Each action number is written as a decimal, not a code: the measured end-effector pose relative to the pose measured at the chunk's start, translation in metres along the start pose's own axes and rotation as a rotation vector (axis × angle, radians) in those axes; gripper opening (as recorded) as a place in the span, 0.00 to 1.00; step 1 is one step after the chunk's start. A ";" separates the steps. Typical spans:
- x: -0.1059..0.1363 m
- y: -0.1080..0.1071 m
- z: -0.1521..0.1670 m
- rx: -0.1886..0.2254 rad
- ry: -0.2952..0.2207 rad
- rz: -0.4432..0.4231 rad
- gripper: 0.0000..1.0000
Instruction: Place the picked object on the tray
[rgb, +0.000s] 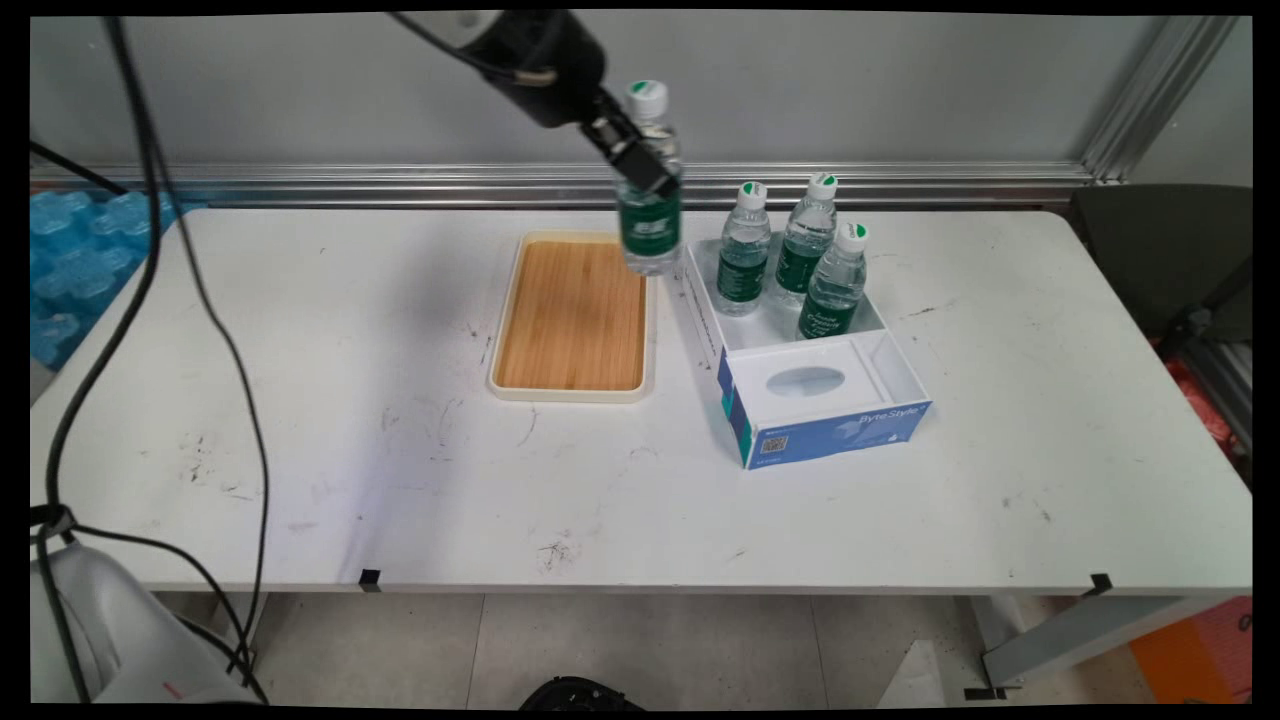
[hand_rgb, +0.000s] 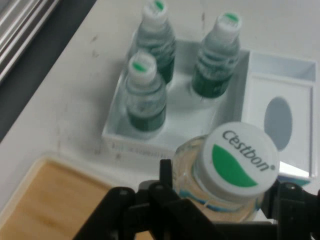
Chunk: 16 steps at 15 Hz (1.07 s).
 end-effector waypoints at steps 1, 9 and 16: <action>-0.009 -0.002 -0.005 0.004 -0.005 -0.010 0.00; -0.058 -0.018 0.001 0.007 -0.037 -0.002 0.00; -0.084 -0.026 0.041 -0.023 -0.066 0.045 0.00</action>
